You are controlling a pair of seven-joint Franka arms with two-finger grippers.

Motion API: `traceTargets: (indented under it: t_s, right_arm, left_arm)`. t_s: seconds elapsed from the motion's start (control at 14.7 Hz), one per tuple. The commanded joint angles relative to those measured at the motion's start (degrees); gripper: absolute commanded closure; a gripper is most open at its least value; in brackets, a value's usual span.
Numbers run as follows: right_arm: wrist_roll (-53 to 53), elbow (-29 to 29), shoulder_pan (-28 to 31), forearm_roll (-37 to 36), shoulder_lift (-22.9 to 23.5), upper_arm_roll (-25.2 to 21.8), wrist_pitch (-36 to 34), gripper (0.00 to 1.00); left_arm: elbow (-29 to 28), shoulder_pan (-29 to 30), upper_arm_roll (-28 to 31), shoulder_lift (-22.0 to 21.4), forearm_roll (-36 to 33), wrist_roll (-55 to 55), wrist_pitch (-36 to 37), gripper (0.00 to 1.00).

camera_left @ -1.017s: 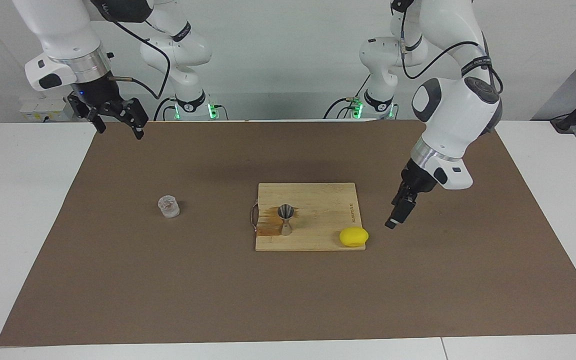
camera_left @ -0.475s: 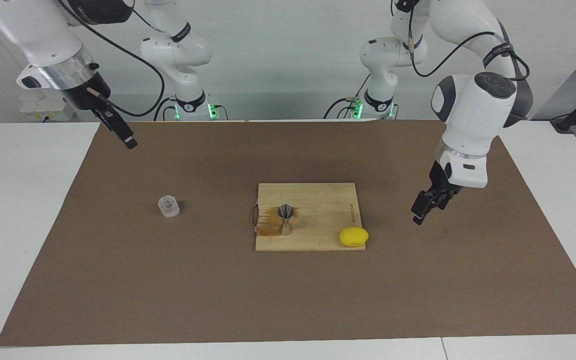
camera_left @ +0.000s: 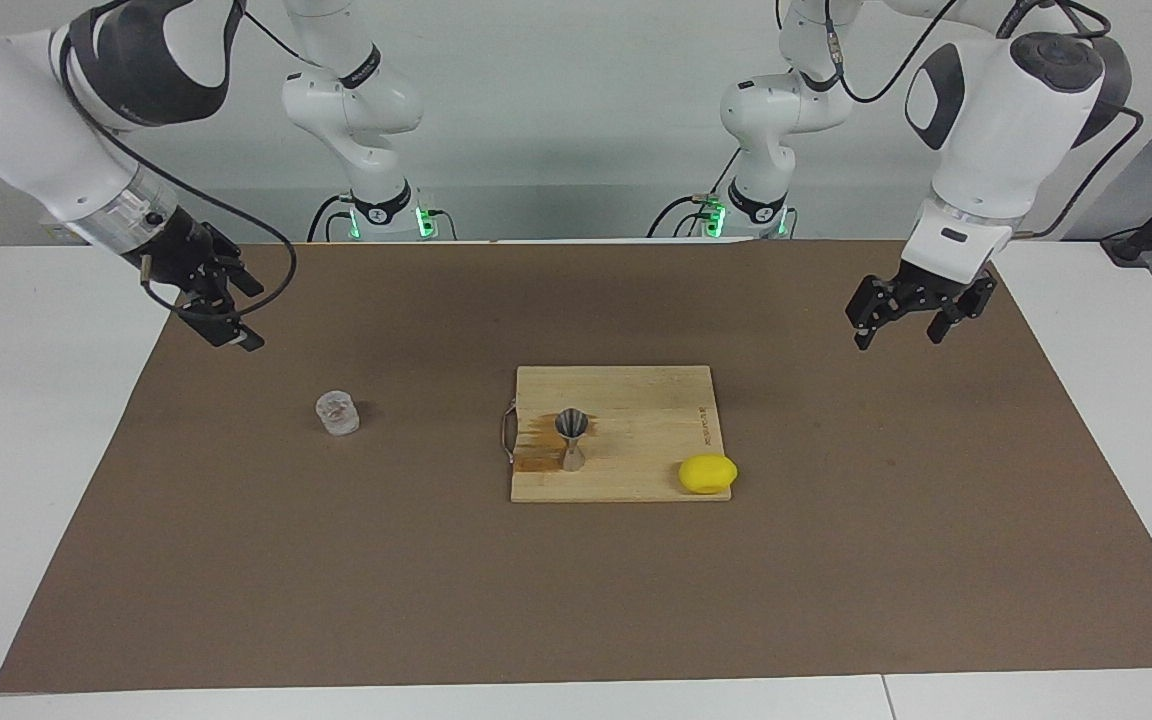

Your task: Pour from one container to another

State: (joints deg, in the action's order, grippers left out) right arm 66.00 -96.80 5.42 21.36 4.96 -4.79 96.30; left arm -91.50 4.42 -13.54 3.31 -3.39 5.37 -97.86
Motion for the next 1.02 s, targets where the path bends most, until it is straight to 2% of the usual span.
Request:
traceTargets:
  t_s: [0.0,0.2,0.27,0.47,0.54,0.75,0.95]
  right_arm:
    - [1.5,-2.51,2.49,5.09,3.73,0.31,3.79,0.0]
    - [1.51,-6.01,3.8,8.51,5.41,0.31,8.19,0.0]
    - [1.42,-7.42,4.51,10.18,5.93,0.31,9.77,0.0]
    - [-0.42,-8.58,6.7,12.13,8.74,0.4,11.37,0.0]
    - [-2.78,-8.75,6.97,12.57,9.36,0.31,11.37,0.0]
    - [-7.18,-9.02,8.55,14.23,11.91,0.4,11.02,0.0]
    - [-12.12,-8.93,9.7,18.1,15.07,0.4,10.66,0.0]
  left_arm:
    - [1.31,0.94,0.53,-1.64,-0.13,-4.75,8.87,0.0]
    - [6.07,2.52,0.44,-1.81,1.89,-4.93,19.08,0.0]
    - [5.64,3.22,0.53,-2.68,1.98,-4.84,18.93,0.0]
    - [-2.51,3.32,0.62,-6.46,2.51,-4.66,12.79,0.0]
    - [-3.41,3.84,0.7,-6.64,3.2,-4.84,11.56,0.0]
    - [-2.81,6.48,0.79,-6.56,7.86,-4.93,11.11,0.0]
    - [0.51,6.13,0.53,-5.95,7.26,-6.33,13.47,0.0]
